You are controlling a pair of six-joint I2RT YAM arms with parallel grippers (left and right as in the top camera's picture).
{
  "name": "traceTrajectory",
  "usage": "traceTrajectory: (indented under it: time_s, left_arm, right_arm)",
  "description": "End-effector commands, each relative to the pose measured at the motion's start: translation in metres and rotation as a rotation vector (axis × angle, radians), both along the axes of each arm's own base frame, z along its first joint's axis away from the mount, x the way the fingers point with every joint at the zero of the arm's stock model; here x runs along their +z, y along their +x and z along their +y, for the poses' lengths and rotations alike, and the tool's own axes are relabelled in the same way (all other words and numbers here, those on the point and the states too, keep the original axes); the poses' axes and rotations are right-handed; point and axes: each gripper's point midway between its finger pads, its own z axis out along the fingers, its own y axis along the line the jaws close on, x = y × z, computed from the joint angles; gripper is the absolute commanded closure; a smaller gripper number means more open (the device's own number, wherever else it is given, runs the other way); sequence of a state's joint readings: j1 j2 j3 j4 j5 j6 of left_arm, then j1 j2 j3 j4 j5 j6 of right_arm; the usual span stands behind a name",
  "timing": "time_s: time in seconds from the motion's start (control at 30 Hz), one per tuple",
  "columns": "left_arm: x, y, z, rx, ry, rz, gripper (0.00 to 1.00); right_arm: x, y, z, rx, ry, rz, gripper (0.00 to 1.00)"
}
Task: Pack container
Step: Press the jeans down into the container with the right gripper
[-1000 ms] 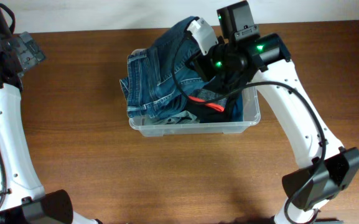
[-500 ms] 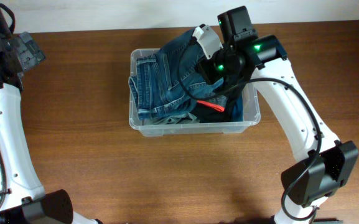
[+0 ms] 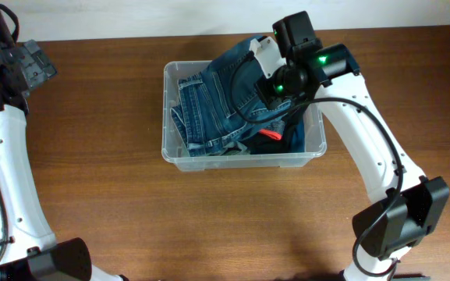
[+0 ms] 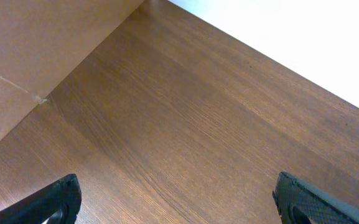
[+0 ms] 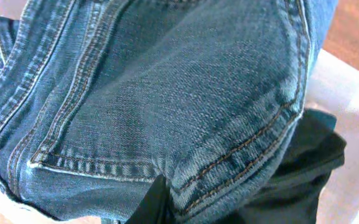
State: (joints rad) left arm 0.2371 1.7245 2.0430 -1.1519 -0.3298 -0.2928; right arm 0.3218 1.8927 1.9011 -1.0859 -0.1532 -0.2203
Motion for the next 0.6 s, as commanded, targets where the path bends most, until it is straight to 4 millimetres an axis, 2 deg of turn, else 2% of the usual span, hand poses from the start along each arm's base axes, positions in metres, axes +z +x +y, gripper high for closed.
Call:
traceTrajectory:
  time_s: [0.0, 0.1, 0.23, 0.3, 0.33, 0.4, 0.57]
  left_arm:
    - [0.006, -0.003, 0.001, 0.011, 0.002, -0.019, 0.01]
    - [0.006, -0.003, 0.001, 0.011, 0.002, -0.019, 0.01]
    - [0.006, -0.003, 0.001, 0.011, 0.001, -0.019, 0.01]
    - [0.006, -0.003, 0.001, 0.011, 0.002, -0.019, 0.01]
    - [0.006, -0.003, 0.001, 0.011, 0.002, -0.019, 0.01]
    - [0.006, -0.003, 0.001, 0.011, 0.002, -0.019, 0.01]
    - [0.006, -0.003, 0.001, 0.011, 0.002, -0.019, 0.01]
  right_arm:
    - [-0.010, 0.010, -0.035, -0.128, -0.064, 0.017, 0.90]
    - [-0.014, 0.007, -0.047, -0.170, -0.064, 0.050, 0.89]
    - [-0.021, 0.004, -0.056, -0.201, -0.064, 0.084, 0.82]
    - [-0.027, 0.000, -0.056, -0.198, -0.070, 0.100, 0.70]
    - [-0.030, -0.002, -0.055, -0.195, -0.073, 0.109, 0.60]
    - [-0.036, -0.006, -0.054, -0.189, -0.080, 0.127, 0.50]
    - [-0.057, -0.014, -0.056, -0.211, -0.087, 0.177, 0.48]
